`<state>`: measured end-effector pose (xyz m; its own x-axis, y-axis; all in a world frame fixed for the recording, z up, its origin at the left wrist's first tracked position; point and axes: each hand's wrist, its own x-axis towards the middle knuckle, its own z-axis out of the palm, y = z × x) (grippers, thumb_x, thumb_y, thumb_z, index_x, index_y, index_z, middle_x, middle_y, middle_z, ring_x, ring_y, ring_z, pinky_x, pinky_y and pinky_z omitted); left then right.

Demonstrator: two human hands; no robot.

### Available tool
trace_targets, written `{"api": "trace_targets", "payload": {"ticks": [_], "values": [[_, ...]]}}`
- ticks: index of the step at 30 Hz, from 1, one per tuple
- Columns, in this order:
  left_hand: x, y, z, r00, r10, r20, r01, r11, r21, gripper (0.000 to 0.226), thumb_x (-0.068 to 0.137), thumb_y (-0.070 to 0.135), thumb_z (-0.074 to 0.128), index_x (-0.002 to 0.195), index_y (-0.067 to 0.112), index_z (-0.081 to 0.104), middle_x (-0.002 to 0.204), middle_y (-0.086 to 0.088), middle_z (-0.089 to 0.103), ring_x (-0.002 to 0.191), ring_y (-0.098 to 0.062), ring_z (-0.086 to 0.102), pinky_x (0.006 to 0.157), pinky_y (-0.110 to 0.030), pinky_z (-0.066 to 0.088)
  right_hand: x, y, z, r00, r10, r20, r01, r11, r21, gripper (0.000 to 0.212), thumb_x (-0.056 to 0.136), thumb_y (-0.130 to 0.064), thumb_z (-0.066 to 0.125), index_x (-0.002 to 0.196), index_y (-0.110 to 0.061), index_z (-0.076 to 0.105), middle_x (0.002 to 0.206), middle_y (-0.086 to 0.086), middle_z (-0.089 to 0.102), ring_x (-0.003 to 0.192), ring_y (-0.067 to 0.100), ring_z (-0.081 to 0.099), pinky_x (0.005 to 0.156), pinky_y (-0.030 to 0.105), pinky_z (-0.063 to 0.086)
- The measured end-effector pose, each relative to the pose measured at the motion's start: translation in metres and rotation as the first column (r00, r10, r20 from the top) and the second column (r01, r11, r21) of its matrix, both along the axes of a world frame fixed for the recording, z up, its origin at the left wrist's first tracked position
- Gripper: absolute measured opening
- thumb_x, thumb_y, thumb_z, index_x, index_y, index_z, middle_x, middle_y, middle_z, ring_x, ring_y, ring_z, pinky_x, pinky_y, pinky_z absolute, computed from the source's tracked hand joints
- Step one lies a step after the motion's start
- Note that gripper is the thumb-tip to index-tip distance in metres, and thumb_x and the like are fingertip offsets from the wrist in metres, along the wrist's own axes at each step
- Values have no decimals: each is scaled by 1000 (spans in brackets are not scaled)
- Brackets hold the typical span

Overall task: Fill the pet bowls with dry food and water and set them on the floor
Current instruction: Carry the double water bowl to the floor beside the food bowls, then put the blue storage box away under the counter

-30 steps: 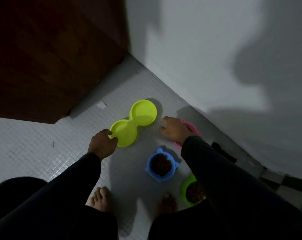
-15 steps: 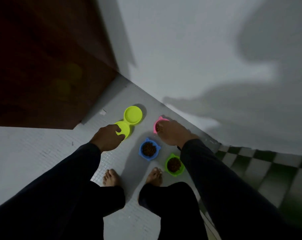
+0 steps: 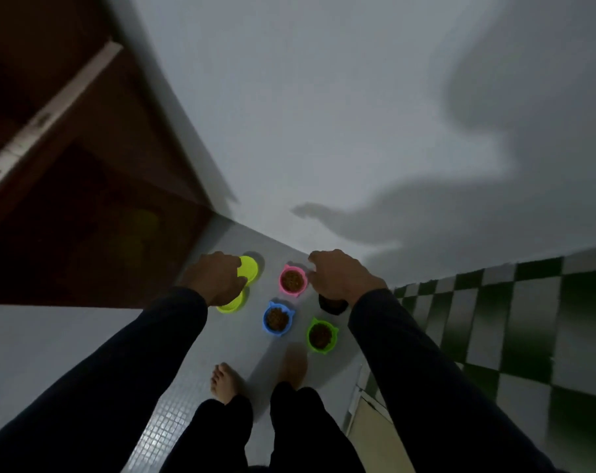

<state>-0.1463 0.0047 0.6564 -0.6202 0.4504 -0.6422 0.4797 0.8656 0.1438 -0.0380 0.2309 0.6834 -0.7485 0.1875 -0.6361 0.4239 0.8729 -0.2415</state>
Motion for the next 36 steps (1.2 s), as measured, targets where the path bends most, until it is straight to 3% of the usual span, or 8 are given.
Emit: {"api": "trace_targets", "payload": {"ticks": [2,5,7,9,14,23,29,36], "values": [[1,12,25,996,-58,-61,57,998,-17,52,102,52,49,147,25,52,151,-6,52,137,-31,50,109,-41,43,8,6,21,1000,-7,-9,7,1000,26,38,102,-34,49,133,-14,55,131,12,61,116,33,60,99,47,50],[3,30,54,987,-96,-131,96,995,-3,46,102,49,47,141,25,55,147,-9,53,133,-33,52,108,-48,43,20,20,45,998,-17,-56,21,996,87,17,102,-25,46,107,-13,55,117,12,64,97,30,60,83,38,49],[6,41,69,976,-119,-180,125,992,21,46,103,48,46,140,23,54,144,-10,54,131,-35,52,109,-49,43,30,29,61,995,-37,-91,48,992,121,14,102,-22,45,103,-12,55,111,11,63,91,29,58,77,36,45],[10,52,81,962,-149,-228,166,985,54,47,103,49,45,141,22,53,141,-12,55,128,-36,54,106,-48,44,40,38,74,991,-68,-116,83,987,135,21,102,-23,44,110,-10,58,112,12,64,95,30,60,78,36,47],[18,71,105,910,-258,-324,293,954,65,46,103,47,43,139,20,53,133,-10,56,121,-35,56,101,-45,47,67,51,104,980,-156,-125,175,972,158,36,105,-26,41,136,-12,53,132,11,60,115,30,59,98,44,50],[29,90,157,849,-426,-314,484,864,138,47,106,46,43,145,21,51,143,-7,54,130,-29,53,104,-44,48,121,24,154,904,-372,-210,415,884,217,35,105,-26,41,134,-13,54,132,10,60,115,30,58,99,45,49],[40,90,185,739,-593,-320,657,740,144,50,105,48,46,148,22,49,147,-2,54,132,-23,53,107,-38,46,166,-20,187,817,-517,-256,570,791,223,40,106,-28,39,141,-13,50,138,12,57,120,30,57,102,44,49],[84,84,216,598,-723,-345,794,592,138,51,104,50,46,145,21,51,145,-3,56,127,-24,56,104,-40,49,232,-82,220,679,-665,-311,732,647,213,21,102,-22,43,107,-14,61,113,6,65,95,22,61,86,36,54]]}}
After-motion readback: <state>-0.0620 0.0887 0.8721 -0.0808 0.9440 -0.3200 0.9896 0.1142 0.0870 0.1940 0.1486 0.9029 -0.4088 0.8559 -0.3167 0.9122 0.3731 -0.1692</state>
